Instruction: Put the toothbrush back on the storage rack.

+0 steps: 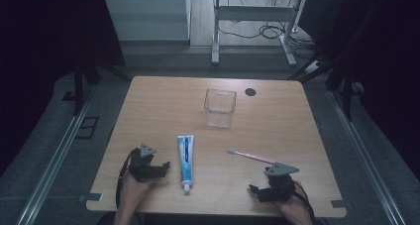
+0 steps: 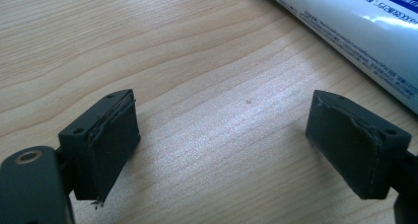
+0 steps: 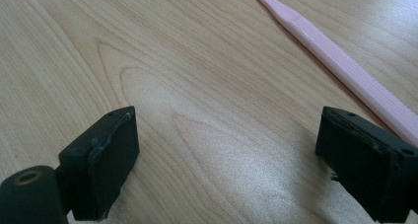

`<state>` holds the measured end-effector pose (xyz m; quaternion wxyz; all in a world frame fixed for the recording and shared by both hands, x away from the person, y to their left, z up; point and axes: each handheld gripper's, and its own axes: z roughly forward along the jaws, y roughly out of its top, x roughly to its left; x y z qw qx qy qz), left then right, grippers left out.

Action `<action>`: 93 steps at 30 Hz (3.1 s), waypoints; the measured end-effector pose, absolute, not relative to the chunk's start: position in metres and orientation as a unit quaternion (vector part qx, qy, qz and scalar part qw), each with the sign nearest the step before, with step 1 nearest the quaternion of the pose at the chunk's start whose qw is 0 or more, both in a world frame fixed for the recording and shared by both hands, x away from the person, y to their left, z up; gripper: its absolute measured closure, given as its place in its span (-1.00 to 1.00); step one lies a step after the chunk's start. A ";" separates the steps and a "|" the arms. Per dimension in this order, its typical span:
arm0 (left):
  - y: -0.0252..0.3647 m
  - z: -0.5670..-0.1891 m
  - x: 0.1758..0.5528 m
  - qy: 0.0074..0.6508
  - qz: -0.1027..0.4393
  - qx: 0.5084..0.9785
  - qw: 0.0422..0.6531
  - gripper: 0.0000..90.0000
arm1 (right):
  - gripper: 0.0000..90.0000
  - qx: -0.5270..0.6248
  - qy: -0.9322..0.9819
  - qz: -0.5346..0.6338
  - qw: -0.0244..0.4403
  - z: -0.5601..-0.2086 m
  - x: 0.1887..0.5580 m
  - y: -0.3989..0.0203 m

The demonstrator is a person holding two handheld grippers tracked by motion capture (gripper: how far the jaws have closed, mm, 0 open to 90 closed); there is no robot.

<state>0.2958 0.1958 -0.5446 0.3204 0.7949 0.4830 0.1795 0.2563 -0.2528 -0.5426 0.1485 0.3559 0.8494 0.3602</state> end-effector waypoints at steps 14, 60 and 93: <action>0.196 -0.545 0.296 0.484 0.180 0.793 0.321 -0.71 | -0.81 0.356 0.850 0.360 0.149 -0.543 0.256 -0.253; 0.196 -0.545 0.296 0.484 0.180 0.794 0.321 -0.71 | -0.33 0.383 0.847 0.354 0.103 -0.523 0.265 -0.256; 0.195 -0.545 0.296 0.485 0.181 0.792 0.323 -0.71 | 0.65 0.410 0.840 0.327 0.137 -0.496 0.324 -0.287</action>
